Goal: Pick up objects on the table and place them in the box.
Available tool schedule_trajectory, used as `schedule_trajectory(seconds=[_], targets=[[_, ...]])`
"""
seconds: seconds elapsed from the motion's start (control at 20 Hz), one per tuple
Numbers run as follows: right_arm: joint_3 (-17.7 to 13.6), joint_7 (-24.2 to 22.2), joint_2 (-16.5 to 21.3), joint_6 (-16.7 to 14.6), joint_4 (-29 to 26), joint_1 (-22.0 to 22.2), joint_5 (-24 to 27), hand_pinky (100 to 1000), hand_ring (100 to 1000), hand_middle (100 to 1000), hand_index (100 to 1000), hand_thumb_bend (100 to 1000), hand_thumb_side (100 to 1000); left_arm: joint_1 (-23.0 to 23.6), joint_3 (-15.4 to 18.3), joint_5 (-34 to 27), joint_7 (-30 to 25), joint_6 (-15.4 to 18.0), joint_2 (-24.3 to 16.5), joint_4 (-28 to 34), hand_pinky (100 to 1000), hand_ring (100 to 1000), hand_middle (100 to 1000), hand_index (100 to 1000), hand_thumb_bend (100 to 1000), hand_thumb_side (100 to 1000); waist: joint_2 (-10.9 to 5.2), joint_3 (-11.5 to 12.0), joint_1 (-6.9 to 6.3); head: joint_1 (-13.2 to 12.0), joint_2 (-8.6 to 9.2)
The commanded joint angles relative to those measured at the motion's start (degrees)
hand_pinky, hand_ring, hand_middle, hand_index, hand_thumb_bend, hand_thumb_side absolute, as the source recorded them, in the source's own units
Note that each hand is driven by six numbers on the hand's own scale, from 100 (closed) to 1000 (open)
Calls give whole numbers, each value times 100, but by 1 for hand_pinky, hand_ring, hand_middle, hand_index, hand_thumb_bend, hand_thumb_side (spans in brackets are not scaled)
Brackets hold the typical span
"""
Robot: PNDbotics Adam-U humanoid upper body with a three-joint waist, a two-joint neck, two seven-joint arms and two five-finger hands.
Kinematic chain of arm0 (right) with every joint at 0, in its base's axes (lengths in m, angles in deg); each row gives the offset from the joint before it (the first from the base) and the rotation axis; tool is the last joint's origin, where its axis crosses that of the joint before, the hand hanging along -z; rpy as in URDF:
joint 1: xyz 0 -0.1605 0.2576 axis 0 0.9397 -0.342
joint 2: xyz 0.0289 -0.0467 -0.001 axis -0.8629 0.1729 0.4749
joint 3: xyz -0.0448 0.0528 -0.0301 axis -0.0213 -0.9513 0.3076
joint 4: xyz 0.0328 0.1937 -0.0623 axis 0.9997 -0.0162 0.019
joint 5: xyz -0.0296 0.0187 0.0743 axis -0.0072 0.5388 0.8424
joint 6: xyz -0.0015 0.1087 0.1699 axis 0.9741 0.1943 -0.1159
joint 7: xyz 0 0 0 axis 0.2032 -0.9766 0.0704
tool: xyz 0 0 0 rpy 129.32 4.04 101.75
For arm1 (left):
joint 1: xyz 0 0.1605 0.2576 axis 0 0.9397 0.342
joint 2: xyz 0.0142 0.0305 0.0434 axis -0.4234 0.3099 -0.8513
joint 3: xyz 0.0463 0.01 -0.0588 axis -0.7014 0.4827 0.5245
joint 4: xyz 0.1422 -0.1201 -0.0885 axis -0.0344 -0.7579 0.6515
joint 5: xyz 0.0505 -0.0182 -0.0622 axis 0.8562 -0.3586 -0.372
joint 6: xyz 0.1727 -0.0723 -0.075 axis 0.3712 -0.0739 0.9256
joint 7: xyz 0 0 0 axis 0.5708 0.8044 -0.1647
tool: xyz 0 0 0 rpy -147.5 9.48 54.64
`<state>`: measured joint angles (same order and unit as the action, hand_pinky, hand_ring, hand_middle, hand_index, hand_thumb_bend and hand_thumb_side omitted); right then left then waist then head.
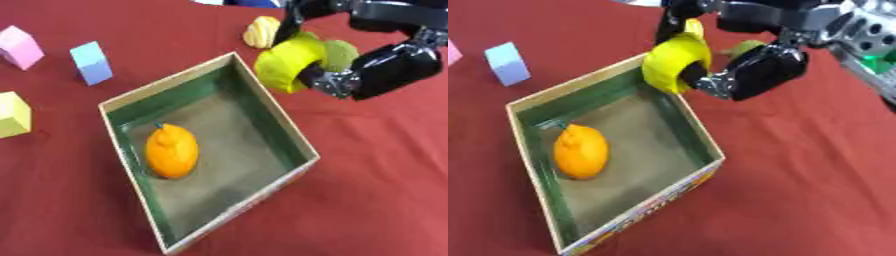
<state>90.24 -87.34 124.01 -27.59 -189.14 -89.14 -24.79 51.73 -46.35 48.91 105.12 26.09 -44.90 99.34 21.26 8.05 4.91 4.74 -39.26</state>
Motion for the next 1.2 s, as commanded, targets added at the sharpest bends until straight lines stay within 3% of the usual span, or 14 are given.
schedule_trajectory(seconds=[0.05,0.65,0.85,1.0,1.2], targets=[[129,-238,-147,171,-78,-229,134,819,706,534,715,100,100,-16,20,-16,-10,1,-160,87,751,707,662,800,133,641,-139,16,-25,8,-8],[479,-569,-464,645,-78,-251,-61,819,730,566,743,100,100,7,16,-37,3,-2,-113,87,749,705,658,799,130,648,-35,102,-4,-116,59],[544,-794,-512,694,-78,-232,-351,853,837,725,834,100,100,10,16,-42,7,-1,-99,87,749,704,656,798,128,651,13,126,0,-129,41],[548,-1057,-504,676,-78,-175,-687,891,918,835,891,162,100,13,19,-46,15,-1,-90,87,749,704,656,798,128,653,41,128,5,-144,45],[548,-1270,-520,550,-78,-132,-1003,902,940,852,904,213,100,-1,14,-52,14,-2,-80,87,749,704,656,798,128,654,70,115,-1,-161,40]])
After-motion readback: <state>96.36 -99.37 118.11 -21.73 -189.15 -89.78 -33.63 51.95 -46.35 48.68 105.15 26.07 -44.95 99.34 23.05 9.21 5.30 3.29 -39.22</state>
